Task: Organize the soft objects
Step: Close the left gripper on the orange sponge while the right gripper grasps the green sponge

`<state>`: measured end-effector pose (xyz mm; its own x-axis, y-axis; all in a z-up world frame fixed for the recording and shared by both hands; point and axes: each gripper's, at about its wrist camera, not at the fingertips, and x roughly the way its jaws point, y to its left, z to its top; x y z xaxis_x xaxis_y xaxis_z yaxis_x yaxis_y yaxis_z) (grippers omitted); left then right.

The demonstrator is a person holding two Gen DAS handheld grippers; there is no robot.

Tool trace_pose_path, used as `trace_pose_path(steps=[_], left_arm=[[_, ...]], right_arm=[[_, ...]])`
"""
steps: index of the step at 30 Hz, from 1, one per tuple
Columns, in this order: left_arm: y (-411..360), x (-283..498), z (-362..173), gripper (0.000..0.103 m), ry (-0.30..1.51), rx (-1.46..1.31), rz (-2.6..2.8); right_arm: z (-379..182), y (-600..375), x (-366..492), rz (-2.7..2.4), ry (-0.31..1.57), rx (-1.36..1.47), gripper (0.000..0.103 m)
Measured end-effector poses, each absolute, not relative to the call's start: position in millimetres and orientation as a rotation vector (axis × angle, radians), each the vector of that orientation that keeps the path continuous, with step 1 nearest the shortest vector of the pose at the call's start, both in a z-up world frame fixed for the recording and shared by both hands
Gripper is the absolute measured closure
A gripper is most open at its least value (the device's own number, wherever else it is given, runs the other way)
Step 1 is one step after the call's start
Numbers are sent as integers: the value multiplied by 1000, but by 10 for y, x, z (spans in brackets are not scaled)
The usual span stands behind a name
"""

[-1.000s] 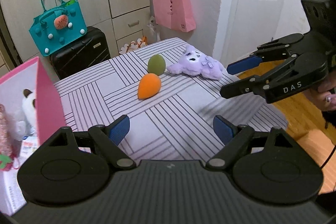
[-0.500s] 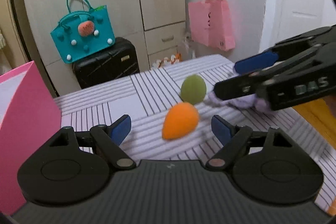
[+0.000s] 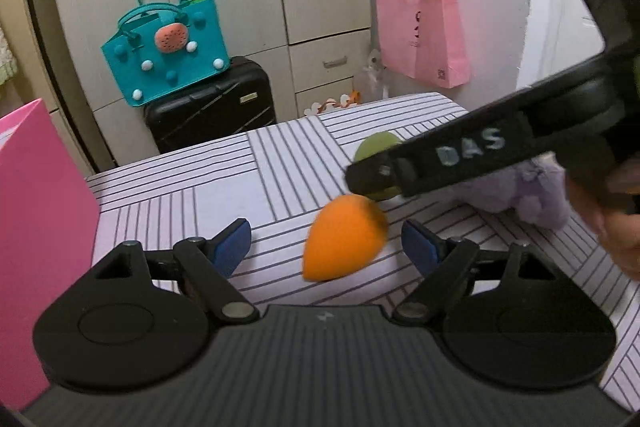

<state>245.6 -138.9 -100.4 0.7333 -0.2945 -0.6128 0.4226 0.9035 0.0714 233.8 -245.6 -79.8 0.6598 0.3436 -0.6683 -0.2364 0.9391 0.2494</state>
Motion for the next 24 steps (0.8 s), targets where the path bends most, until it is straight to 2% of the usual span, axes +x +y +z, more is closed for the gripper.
trace_pose_path(steps=[1, 3, 4, 5, 8, 24], left_arm=[[-1400, 2454, -1009, 26, 633, 215, -405], [-1426, 2466, -1024, 29, 642, 218, -419], [-1434, 2475, -1031, 35, 650, 214, -425], [-1435, 2490, -1041, 49, 663, 212, -430], [-1420, 2540, -1064, 62, 704, 201, -432], [-1103, 2259, -892, 64, 693, 67, -485]], right_arm=[[-813, -2458, 2358, 325, 785, 149, 43], [-838, -2463, 2368, 308, 791, 149, 60], [-842, -2468, 2364, 303, 789, 145, 60], [-841, -2473, 2345, 305, 786, 150, 61], [-817, -2473, 2286, 300, 775, 155, 62], [-569, -2335, 1850, 359, 715, 153, 62]])
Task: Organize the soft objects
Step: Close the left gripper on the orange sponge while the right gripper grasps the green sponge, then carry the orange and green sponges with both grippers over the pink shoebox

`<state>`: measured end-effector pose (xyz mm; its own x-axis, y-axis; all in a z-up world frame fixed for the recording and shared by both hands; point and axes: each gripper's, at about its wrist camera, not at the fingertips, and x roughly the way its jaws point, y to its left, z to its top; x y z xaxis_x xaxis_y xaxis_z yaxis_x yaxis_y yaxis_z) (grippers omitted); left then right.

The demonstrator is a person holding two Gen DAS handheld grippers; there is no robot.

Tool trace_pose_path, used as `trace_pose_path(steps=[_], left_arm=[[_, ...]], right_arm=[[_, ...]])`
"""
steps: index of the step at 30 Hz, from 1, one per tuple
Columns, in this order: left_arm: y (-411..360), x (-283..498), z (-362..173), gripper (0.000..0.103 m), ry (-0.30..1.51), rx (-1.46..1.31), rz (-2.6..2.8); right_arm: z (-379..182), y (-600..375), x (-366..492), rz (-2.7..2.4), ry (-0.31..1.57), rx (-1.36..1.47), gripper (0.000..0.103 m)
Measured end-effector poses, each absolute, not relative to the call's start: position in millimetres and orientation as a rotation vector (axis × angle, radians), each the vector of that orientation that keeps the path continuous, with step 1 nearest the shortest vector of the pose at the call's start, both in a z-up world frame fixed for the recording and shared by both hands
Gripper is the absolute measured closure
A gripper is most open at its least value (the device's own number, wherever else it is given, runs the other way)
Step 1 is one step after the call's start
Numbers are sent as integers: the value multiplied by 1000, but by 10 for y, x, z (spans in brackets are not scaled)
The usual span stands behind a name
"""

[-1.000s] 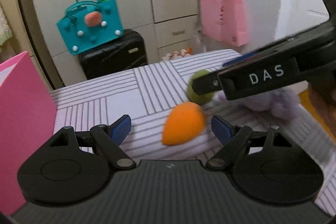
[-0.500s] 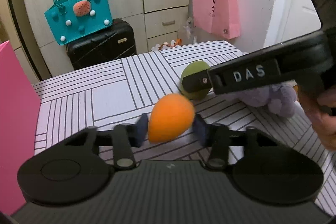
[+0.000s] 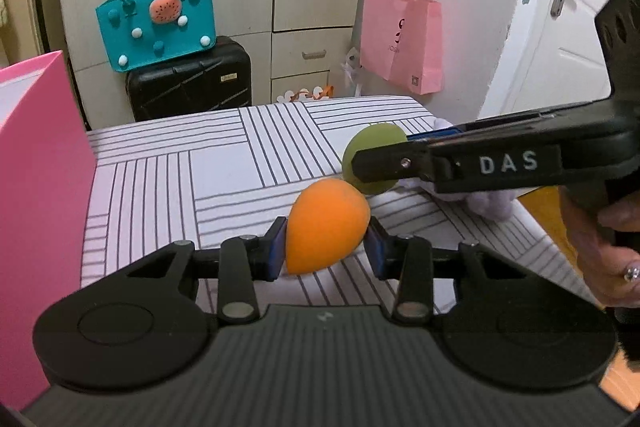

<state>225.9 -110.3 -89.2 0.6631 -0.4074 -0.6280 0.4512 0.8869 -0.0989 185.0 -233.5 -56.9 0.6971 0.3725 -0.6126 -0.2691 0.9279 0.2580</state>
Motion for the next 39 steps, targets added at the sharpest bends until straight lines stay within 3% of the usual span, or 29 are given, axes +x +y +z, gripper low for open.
trace_pose_path(steps=[14, 25, 39], left_arm=[[-781, 1780, -519, 64, 722, 23, -534], [-450, 1436, -315, 64, 804, 98, -659], [534, 904, 195, 64, 659, 18, -587]], right_arm=[[-315, -2141, 1224, 374, 743, 128, 61], [-324, -1999, 878, 483, 876, 322, 61], [256, -1123, 836, 686, 782, 181, 61]])
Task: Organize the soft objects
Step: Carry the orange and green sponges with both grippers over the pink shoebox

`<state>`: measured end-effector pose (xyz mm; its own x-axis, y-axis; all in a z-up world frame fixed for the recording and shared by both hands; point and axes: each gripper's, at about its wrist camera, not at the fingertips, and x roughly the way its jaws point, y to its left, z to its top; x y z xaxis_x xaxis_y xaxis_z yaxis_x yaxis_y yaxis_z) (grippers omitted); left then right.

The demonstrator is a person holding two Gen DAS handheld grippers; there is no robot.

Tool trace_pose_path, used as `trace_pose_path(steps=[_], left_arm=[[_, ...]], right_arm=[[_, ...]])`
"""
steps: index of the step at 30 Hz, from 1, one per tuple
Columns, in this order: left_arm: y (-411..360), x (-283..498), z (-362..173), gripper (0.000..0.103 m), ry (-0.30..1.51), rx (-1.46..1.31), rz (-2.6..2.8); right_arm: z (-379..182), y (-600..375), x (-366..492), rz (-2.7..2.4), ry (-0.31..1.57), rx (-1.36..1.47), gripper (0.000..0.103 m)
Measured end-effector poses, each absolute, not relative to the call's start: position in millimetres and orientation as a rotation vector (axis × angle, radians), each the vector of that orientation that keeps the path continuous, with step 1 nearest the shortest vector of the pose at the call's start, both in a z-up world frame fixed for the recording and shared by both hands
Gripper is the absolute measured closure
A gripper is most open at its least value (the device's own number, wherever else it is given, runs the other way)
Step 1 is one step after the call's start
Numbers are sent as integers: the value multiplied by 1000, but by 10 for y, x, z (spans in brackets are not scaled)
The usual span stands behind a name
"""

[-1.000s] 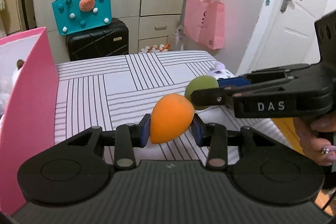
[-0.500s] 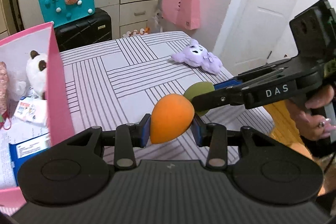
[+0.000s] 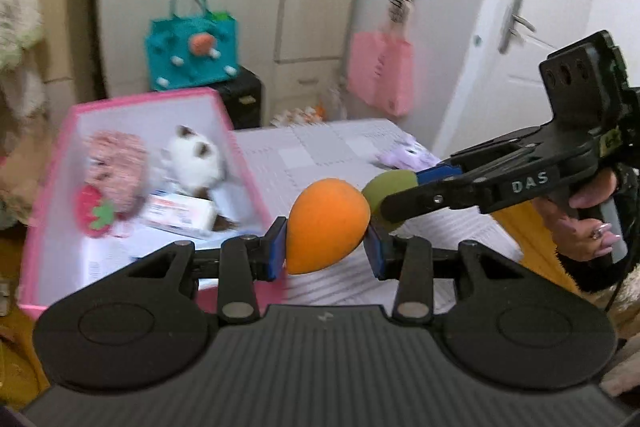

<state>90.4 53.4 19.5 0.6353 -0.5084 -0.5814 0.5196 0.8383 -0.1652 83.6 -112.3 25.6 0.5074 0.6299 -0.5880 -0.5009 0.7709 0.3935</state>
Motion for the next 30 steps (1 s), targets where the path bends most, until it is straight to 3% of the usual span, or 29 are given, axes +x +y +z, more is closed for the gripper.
trace_pose_path(steps=[7, 13, 23, 30], left_arm=[[981, 906, 341, 64, 612, 61, -455], [1332, 1310, 182, 64, 680, 57, -354], [1493, 2192, -143, 63, 857, 112, -309], [1517, 2170, -108, 63, 859, 85, -326]], right_arm=[[411, -619, 1026, 758, 713, 103, 61], [421, -195, 1297, 733, 683, -63, 61], [177, 332, 1850, 820, 851, -282, 60], [-22, 484, 2020, 872, 944, -304, 59]])
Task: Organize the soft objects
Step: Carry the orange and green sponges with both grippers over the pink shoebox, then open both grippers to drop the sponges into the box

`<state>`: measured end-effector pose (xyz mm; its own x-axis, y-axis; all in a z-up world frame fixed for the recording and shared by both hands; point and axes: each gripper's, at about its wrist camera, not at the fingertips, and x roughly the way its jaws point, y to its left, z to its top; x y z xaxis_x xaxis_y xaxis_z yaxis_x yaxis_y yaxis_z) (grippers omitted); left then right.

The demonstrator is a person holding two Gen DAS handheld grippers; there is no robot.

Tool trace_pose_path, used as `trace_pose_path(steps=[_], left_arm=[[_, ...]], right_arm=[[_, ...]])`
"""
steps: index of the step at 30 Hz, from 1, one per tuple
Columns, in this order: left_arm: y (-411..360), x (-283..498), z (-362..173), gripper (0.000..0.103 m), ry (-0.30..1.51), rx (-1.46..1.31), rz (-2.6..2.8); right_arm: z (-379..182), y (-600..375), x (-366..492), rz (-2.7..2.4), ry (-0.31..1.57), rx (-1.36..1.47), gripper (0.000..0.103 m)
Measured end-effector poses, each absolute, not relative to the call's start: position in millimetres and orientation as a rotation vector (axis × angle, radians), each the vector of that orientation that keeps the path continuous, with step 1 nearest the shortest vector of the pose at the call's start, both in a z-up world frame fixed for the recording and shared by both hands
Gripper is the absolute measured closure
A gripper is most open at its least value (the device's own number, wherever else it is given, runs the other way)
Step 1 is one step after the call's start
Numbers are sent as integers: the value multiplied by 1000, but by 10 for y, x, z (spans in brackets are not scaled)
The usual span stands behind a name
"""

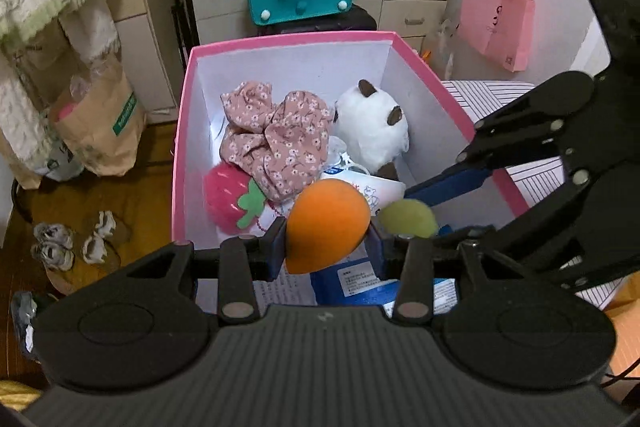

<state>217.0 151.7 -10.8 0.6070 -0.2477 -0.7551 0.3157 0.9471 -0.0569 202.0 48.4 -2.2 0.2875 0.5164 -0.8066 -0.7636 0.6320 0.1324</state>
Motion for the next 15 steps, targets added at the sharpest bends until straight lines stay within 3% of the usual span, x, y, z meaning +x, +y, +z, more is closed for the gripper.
trace_pose_path(steps=[13, 15], left_arm=[[1505, 2414, -224, 61, 918, 8, -260], [1500, 2395, -223, 57, 914, 5, -261]], right_arm=[[-100, 565, 2134, 851, 929, -342, 52], [-63, 492, 2113, 847, 912, -316, 52]])
